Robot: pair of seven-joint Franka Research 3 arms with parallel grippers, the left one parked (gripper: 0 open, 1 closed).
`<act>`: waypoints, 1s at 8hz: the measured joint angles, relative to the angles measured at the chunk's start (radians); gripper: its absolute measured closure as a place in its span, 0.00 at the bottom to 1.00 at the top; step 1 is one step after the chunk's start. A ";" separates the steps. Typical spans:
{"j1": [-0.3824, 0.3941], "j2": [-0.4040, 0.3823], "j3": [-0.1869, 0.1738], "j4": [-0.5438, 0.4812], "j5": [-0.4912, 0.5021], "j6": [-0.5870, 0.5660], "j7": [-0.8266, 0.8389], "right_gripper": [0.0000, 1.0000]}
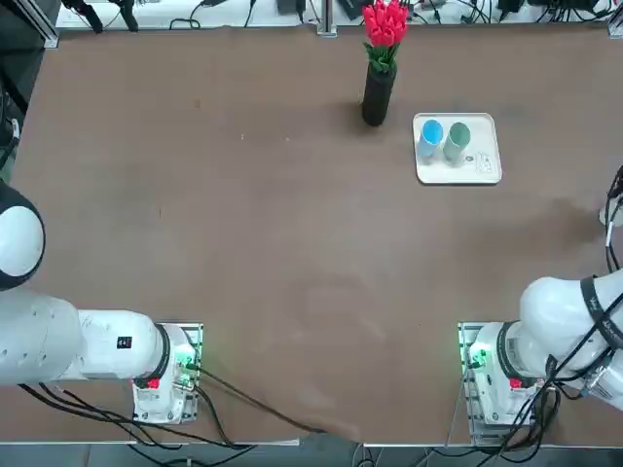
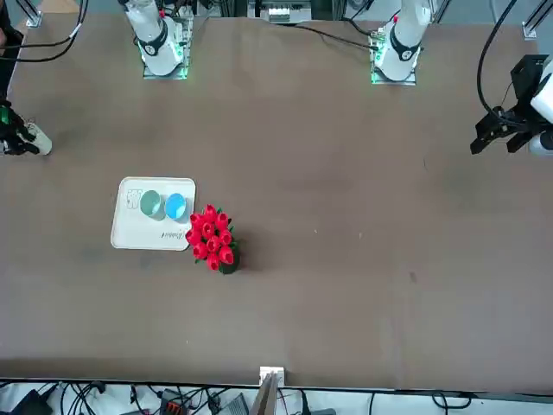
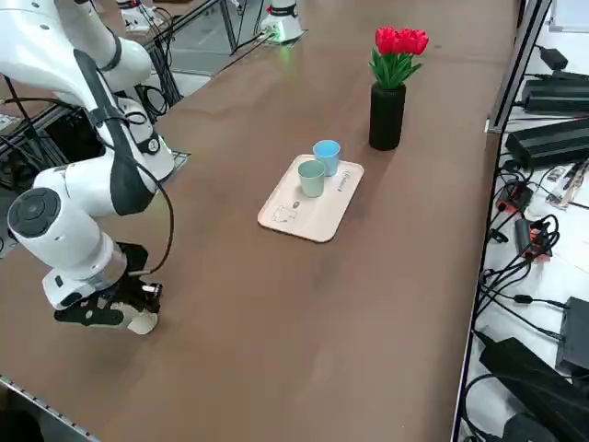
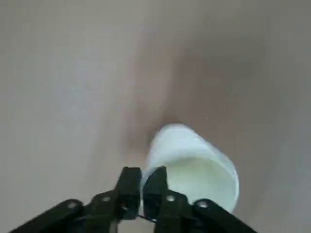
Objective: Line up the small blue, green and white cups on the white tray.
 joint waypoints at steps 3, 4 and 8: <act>0.001 -0.005 0.011 0.008 0.006 -0.006 0.000 0.98; 0.001 -0.012 0.026 0.030 0.007 -0.048 0.004 0.98; 0.027 -0.079 0.176 0.246 0.012 -0.424 0.210 0.98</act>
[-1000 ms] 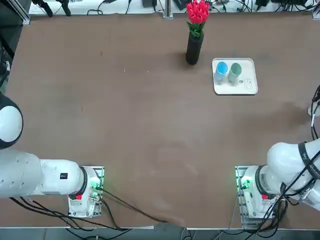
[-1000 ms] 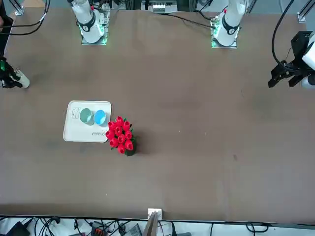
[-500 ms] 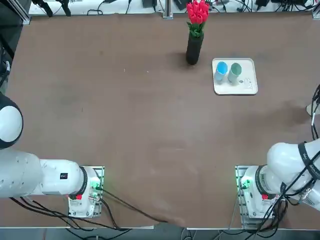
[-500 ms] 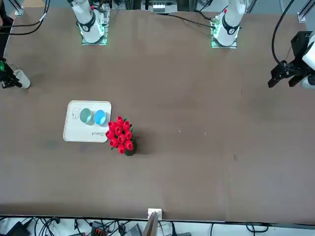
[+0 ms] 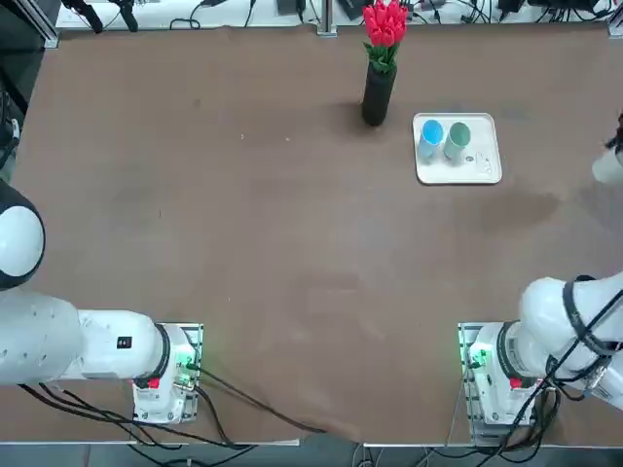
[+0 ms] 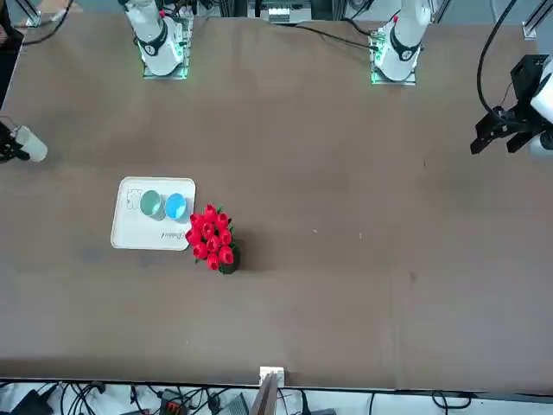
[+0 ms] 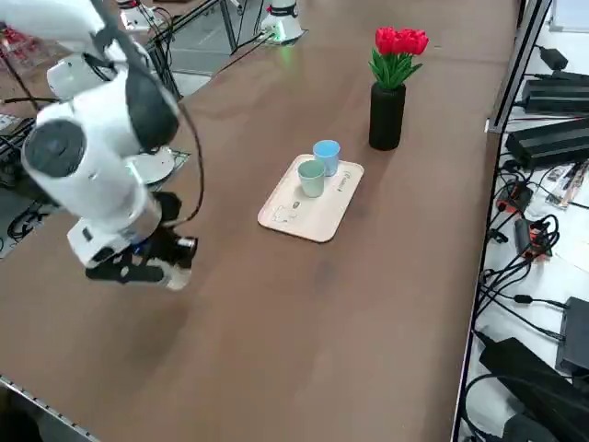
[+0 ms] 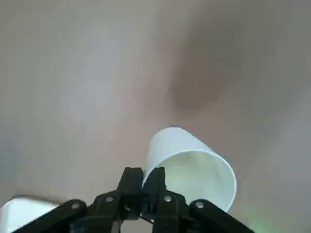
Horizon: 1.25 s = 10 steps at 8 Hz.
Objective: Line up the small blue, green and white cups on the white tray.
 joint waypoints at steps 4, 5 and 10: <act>0.195 0.008 0.092 0.017 0.020 -0.021 0.326 0.98; 0.253 0.014 0.099 0.016 0.060 -0.004 0.395 0.98; 0.401 0.033 0.101 -0.088 0.116 0.194 0.611 0.98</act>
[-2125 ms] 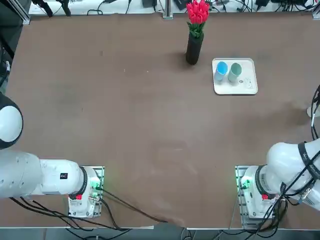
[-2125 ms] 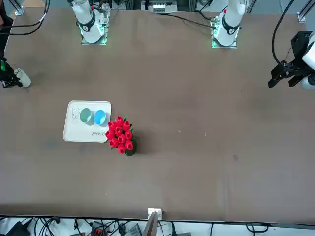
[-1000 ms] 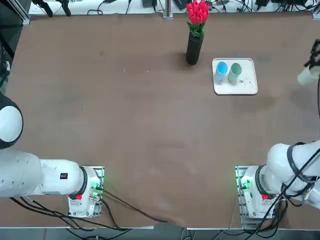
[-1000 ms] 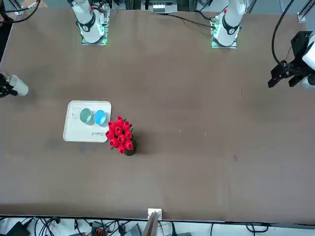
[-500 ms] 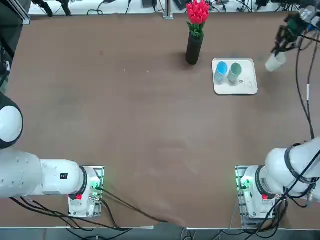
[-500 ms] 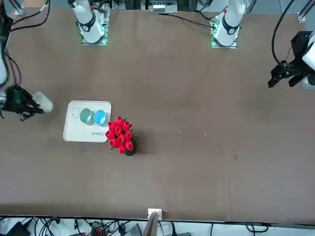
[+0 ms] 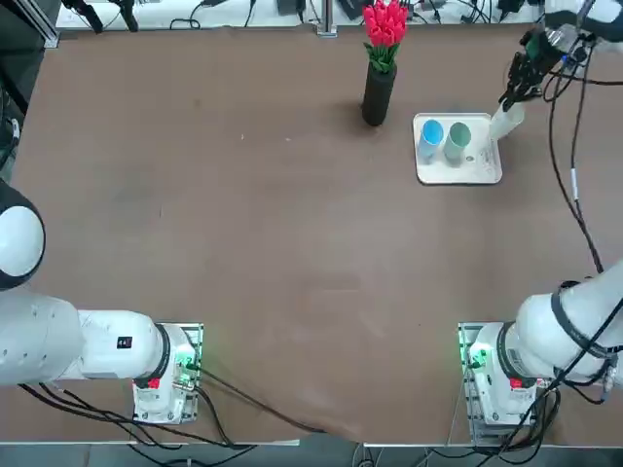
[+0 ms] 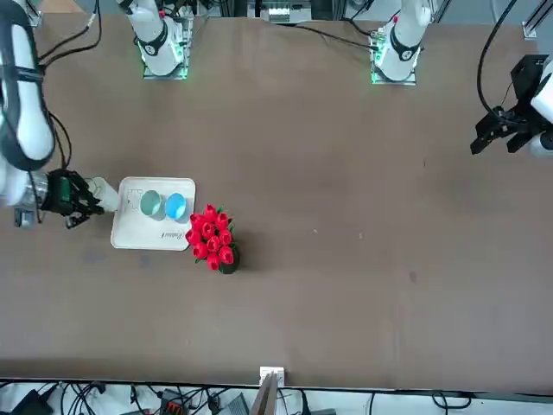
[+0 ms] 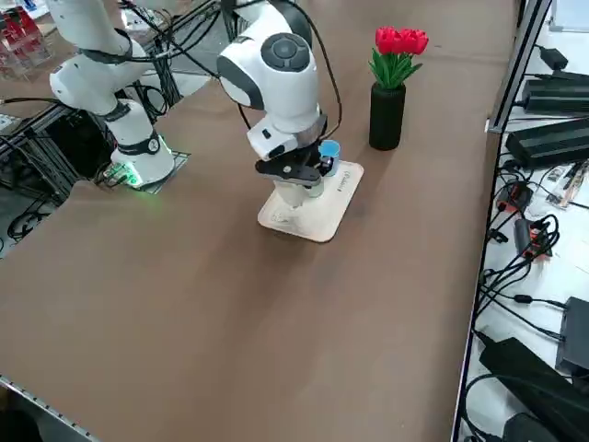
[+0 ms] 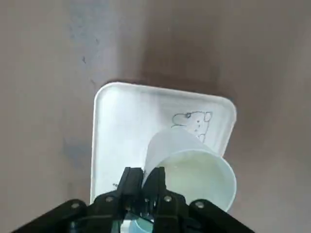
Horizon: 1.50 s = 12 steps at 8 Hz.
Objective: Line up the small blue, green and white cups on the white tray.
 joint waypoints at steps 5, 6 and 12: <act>0.047 0.004 -0.002 -0.144 0.000 0.204 0.031 0.98; 0.046 0.004 -0.004 -0.151 0.001 0.219 0.031 0.98; 0.046 0.031 -0.006 -0.171 0.001 0.272 0.031 0.98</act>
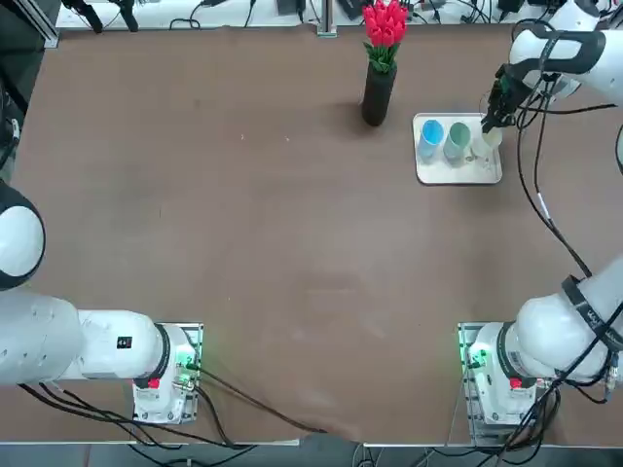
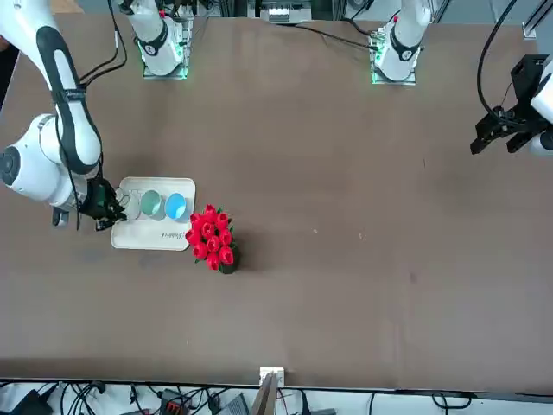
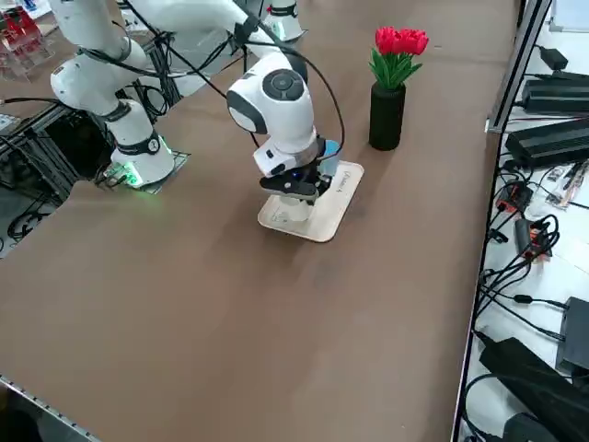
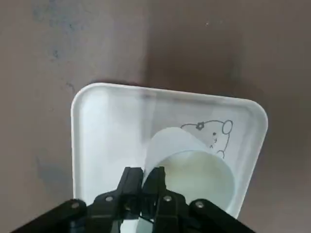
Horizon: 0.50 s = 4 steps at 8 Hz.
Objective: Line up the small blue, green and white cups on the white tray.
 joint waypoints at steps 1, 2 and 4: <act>0.000 0.001 0.000 -0.002 0.000 0.004 0.001 0.97; -0.001 0.001 0.000 -0.002 0.001 0.005 0.002 0.97; -0.003 0.001 -0.003 -0.003 0.001 0.010 0.012 0.84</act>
